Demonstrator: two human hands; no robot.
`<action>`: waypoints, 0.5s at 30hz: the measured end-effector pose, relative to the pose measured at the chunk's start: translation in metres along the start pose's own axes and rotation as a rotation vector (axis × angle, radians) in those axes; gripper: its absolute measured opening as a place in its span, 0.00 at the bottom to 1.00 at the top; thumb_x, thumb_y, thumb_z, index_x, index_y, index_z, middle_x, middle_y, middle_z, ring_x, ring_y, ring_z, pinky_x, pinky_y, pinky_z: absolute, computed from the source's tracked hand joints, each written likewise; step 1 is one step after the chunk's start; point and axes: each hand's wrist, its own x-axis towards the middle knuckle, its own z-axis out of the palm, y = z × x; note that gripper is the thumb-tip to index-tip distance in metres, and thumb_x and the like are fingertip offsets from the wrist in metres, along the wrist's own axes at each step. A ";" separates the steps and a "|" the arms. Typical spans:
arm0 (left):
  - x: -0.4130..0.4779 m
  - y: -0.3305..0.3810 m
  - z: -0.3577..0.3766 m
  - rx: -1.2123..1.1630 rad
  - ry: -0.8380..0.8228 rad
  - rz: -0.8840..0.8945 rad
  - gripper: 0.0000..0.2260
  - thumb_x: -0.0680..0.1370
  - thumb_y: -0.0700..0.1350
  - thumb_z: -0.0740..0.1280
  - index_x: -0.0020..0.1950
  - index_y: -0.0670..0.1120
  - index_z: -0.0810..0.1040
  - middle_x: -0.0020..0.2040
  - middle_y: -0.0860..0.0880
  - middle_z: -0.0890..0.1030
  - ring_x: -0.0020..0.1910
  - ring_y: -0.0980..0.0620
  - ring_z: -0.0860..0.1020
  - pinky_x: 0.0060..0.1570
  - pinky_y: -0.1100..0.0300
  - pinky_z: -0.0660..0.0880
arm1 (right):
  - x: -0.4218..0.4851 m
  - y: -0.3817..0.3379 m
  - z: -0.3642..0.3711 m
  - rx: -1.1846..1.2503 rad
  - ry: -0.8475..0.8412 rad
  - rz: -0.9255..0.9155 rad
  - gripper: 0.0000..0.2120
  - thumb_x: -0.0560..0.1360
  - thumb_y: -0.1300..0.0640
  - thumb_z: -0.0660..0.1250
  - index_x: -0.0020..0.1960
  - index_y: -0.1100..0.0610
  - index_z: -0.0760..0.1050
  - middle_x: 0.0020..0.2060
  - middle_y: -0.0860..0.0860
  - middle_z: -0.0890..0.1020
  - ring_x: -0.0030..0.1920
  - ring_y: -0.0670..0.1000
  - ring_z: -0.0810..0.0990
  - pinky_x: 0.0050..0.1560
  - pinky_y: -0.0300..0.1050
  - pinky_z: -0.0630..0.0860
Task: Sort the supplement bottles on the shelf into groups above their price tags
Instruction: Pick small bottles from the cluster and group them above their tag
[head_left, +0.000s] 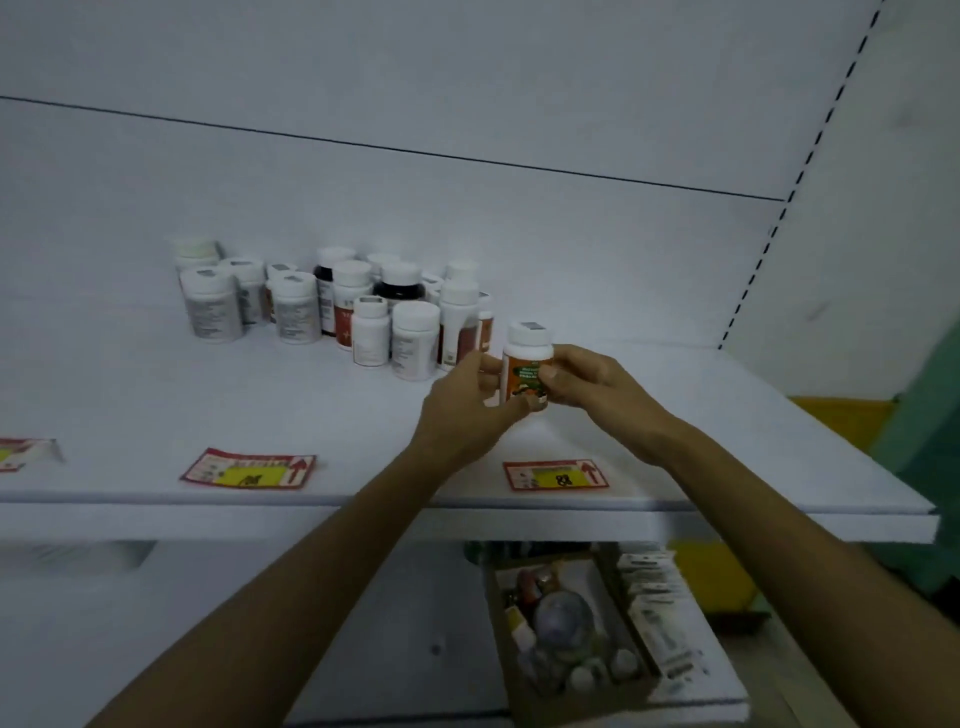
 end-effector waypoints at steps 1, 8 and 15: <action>-0.002 -0.001 0.007 0.025 0.007 -0.015 0.18 0.70 0.53 0.73 0.55 0.49 0.72 0.58 0.49 0.80 0.53 0.56 0.76 0.55 0.58 0.74 | -0.003 0.006 -0.004 -0.017 -0.023 -0.012 0.18 0.80 0.54 0.59 0.68 0.55 0.70 0.59 0.50 0.78 0.58 0.47 0.78 0.61 0.42 0.75; -0.019 -0.009 0.021 0.191 0.001 -0.083 0.21 0.68 0.55 0.73 0.55 0.48 0.73 0.56 0.51 0.79 0.54 0.55 0.77 0.50 0.63 0.73 | -0.018 0.034 -0.005 0.059 -0.135 -0.049 0.16 0.77 0.59 0.65 0.64 0.56 0.72 0.53 0.48 0.81 0.50 0.42 0.81 0.49 0.34 0.78; -0.023 -0.008 0.022 0.295 0.014 -0.063 0.19 0.67 0.52 0.75 0.51 0.50 0.70 0.54 0.50 0.79 0.54 0.53 0.77 0.54 0.56 0.75 | -0.019 0.044 -0.003 0.088 -0.109 -0.082 0.20 0.71 0.61 0.72 0.60 0.59 0.72 0.54 0.55 0.82 0.54 0.52 0.82 0.55 0.47 0.80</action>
